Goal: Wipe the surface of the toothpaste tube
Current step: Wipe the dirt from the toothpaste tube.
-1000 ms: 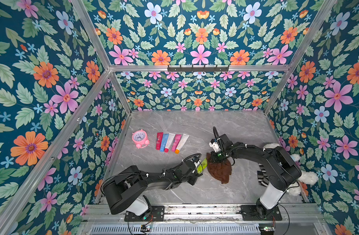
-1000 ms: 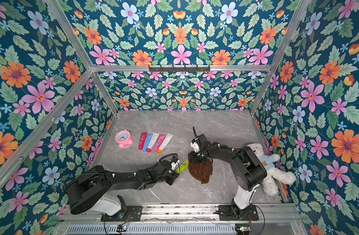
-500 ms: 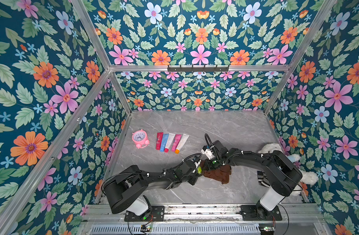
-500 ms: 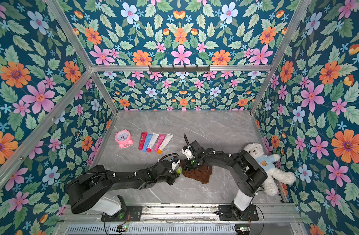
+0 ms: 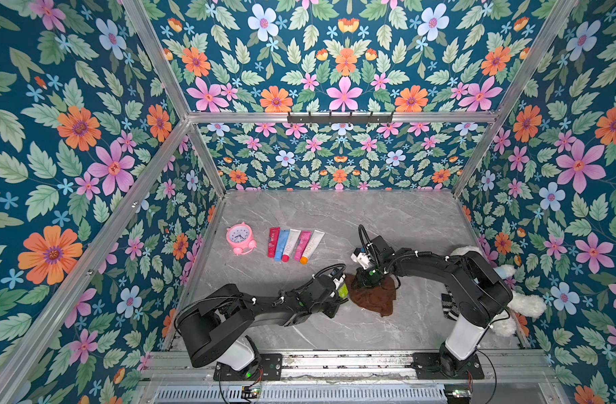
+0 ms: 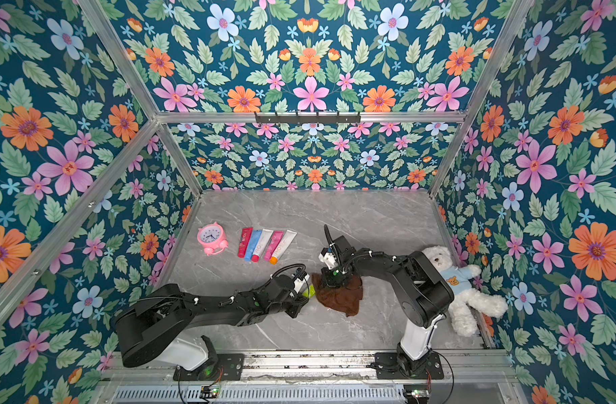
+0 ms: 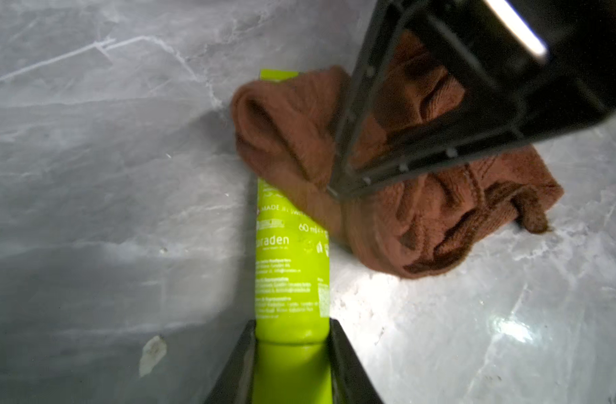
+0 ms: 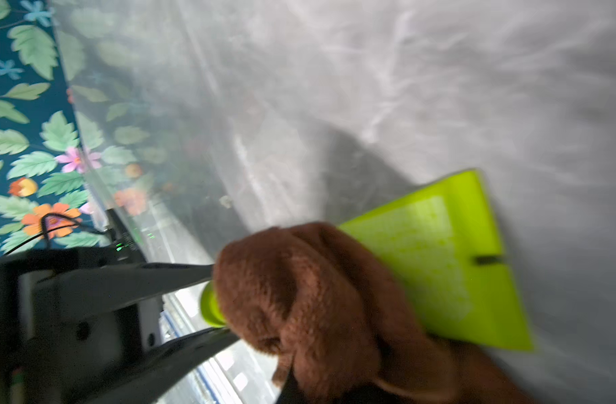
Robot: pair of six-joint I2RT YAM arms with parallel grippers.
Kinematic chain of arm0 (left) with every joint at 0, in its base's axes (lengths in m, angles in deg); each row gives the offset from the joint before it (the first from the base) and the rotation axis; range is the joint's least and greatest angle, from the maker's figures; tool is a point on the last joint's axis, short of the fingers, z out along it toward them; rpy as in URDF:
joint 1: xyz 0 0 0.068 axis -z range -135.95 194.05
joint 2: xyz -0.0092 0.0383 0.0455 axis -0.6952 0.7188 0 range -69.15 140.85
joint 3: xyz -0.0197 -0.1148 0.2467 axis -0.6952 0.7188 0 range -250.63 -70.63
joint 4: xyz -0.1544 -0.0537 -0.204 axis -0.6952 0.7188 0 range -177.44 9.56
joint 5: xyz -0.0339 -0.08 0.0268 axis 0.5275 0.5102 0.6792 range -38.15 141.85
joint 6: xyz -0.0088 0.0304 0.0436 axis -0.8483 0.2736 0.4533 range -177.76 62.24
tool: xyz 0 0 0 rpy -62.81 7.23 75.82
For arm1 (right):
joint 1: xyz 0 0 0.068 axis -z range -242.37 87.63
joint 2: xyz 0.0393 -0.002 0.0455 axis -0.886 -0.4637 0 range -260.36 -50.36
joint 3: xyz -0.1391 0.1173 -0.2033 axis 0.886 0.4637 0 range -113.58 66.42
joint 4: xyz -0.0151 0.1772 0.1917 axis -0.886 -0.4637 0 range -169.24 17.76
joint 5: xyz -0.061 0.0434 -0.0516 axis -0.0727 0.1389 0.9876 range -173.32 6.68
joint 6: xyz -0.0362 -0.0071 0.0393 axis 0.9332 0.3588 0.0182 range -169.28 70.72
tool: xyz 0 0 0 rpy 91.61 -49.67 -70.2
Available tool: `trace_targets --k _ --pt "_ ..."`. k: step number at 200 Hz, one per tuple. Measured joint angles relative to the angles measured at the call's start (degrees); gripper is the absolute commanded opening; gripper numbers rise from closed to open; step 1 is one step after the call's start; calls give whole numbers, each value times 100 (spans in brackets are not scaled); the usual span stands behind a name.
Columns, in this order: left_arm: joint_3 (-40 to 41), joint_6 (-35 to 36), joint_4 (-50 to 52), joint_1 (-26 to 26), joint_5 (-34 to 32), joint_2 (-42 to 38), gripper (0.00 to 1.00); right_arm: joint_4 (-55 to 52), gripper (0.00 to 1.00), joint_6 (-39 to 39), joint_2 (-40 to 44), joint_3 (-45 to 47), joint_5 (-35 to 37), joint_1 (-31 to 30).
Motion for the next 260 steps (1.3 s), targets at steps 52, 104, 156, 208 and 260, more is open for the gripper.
trace_targets --k 52,104,156,208,260 --pt "-9 0 -20 0 42 52 0 -79 0 188 203 98 481 -39" --pt "-39 46 -15 7 221 90 0 391 0 -195 564 273 289 -579" --pt "-68 46 2 15 247 105 0 446 0 -385 162 28 76 -581" --pt "26 44 -42 31 168 0 0 249 0 -52 142 90 35 -219" --pt "162 22 28 66 216 -170 0 -293 0 188 542 367 955 424"
